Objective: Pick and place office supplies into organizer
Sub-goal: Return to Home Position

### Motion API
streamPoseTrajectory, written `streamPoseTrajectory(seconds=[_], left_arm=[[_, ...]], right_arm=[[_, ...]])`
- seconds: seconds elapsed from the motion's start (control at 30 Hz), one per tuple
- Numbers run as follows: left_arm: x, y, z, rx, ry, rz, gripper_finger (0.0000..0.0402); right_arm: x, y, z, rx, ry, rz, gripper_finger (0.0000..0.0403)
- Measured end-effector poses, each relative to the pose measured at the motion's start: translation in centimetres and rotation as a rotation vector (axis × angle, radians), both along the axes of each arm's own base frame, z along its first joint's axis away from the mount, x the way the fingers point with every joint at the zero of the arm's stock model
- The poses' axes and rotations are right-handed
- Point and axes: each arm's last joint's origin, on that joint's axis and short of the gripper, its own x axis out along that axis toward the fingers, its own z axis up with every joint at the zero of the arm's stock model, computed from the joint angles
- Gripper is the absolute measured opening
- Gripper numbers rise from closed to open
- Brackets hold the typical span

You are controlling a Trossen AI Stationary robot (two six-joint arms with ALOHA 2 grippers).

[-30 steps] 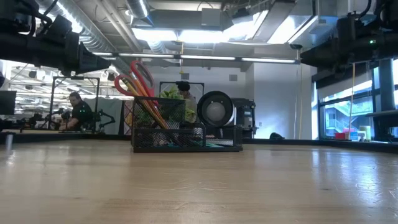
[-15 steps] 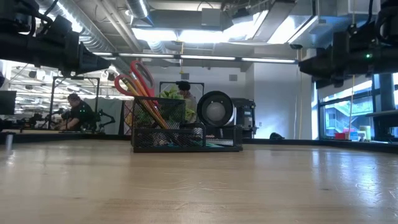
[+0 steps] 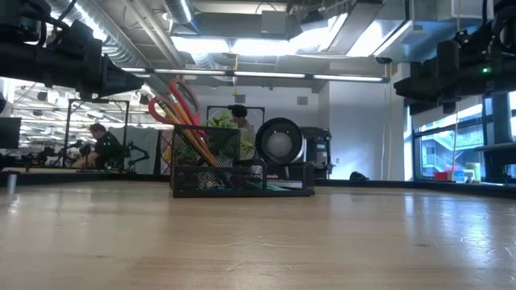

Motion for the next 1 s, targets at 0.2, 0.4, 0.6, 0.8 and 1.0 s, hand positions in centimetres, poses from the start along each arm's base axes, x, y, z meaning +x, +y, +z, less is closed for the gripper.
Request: streamPoseTrajectory(seconds=[0.2, 0.4, 0.6, 0.8, 1.0], left_arm=[[0.0, 0.0, 0.0, -0.001, 0.002, 0.000, 0.0093], [0.0, 0.0, 0.0, -0.001, 0.001, -0.001, 0.0093], [0.0, 0.0, 0.0, -0.001, 0.001, 0.000, 0.0093], [0.0, 0.0, 0.0, -0.001, 0.001, 0.000, 0.0093], [0.0, 0.0, 0.0, -0.001, 0.001, 0.000, 0.0093]], right_arm=[[0.0, 0.0, -0.7, 0.031, 0.053, -0.009, 0.0133], [0.1, -0.1, -1.1, 0.052, 0.096, -0.007, 0.0133], [0.1, -0.1, -1.1, 0.072, 0.081, -0.006, 0.0133], [0.1, -0.1, -1.1, 0.073, 0.080, -0.006, 0.0133], [0.1, -0.1, -1.1, 0.072, 0.080, -0.006, 0.0133]])
